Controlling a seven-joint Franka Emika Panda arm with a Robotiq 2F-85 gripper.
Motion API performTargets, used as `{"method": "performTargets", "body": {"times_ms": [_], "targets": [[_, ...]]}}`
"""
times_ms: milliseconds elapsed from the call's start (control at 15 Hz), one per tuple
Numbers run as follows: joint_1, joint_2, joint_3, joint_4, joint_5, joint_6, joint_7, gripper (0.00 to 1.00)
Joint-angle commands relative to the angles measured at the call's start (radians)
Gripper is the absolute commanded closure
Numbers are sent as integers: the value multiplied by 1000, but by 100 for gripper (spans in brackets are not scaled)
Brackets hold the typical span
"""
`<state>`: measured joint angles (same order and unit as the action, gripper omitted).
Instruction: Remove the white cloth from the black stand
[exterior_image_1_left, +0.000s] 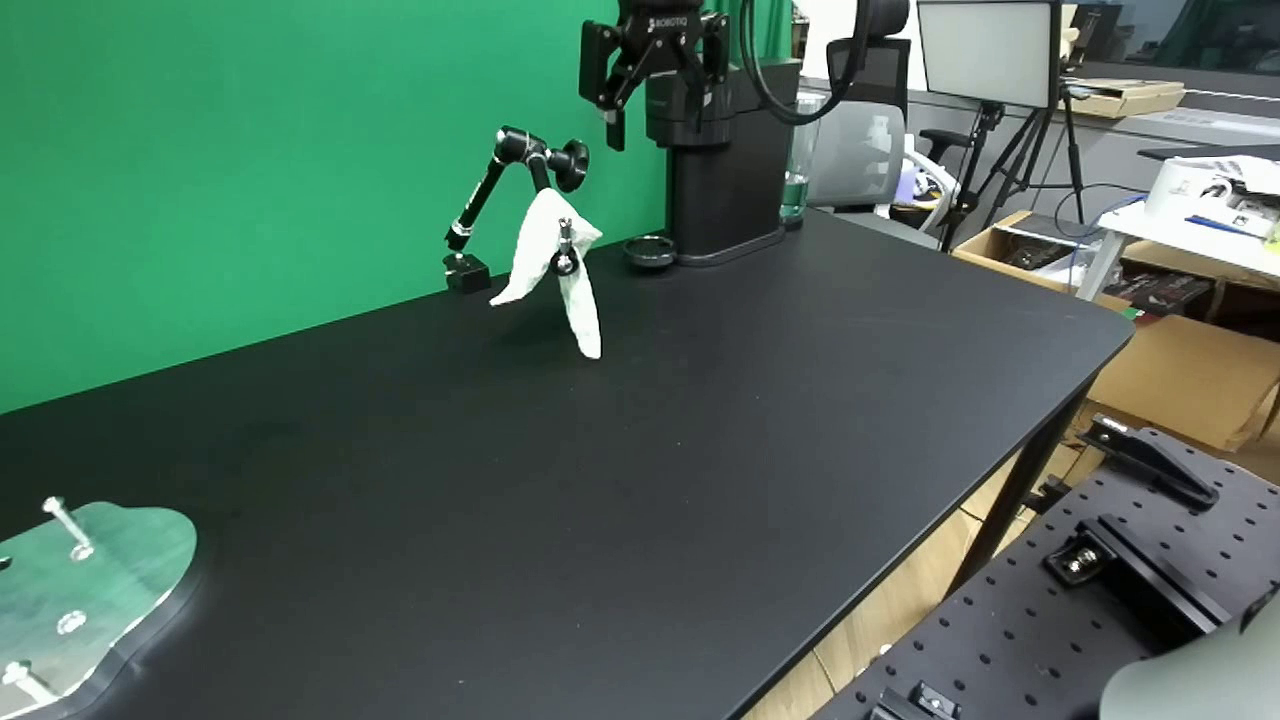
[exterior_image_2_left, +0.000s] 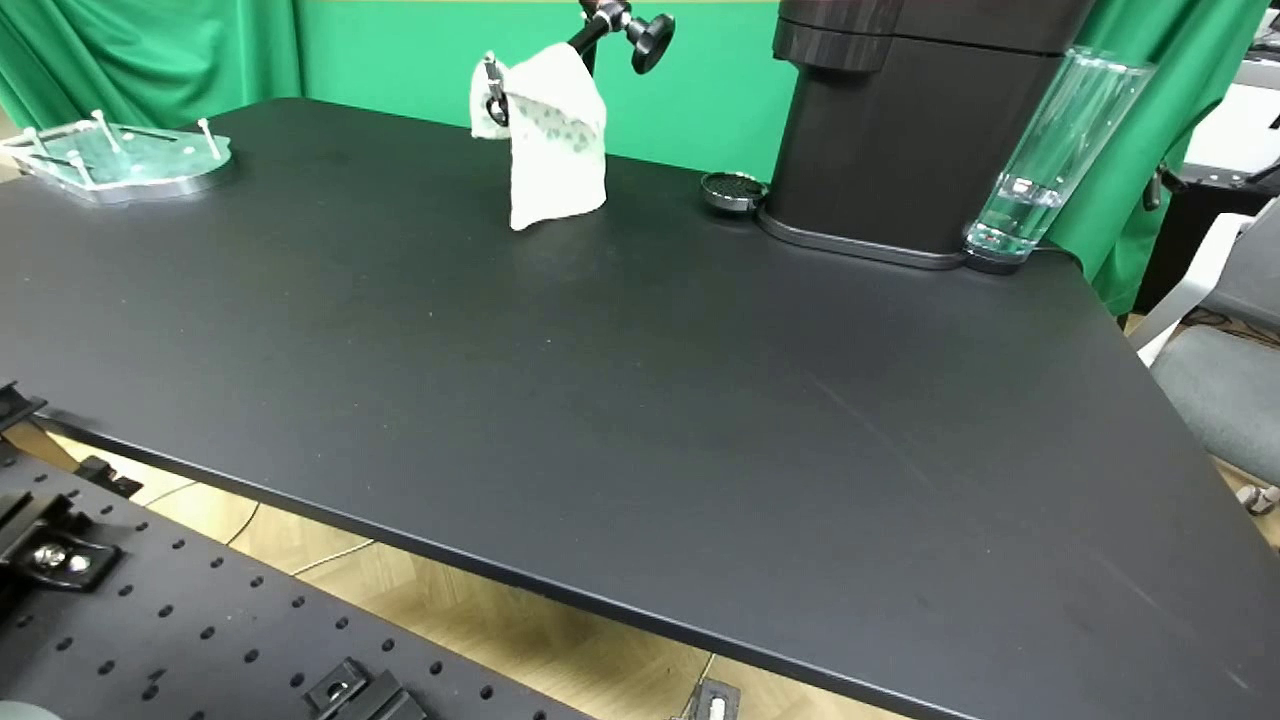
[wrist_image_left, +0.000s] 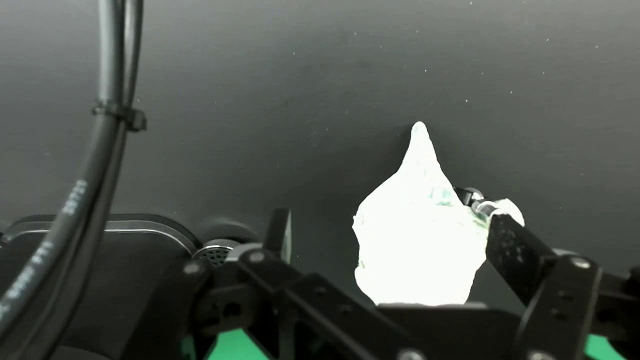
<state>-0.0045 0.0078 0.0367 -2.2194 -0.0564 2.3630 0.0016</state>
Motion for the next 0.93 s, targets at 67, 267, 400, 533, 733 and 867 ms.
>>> {"method": "performTargets", "body": {"times_ms": [67, 267, 400, 533, 733, 867], "targets": [[24, 171, 2, 175, 3, -3, 2, 0], [36, 236, 8, 239, 14, -3, -5, 0], [39, 269, 14, 267, 29, -2, -16, 0], [41, 297, 23, 289, 50, -1, -26, 0], [47, 333, 33, 317, 70, -2, -33, 0], [51, 350, 36, 330, 75, -2, -31, 0]]}}
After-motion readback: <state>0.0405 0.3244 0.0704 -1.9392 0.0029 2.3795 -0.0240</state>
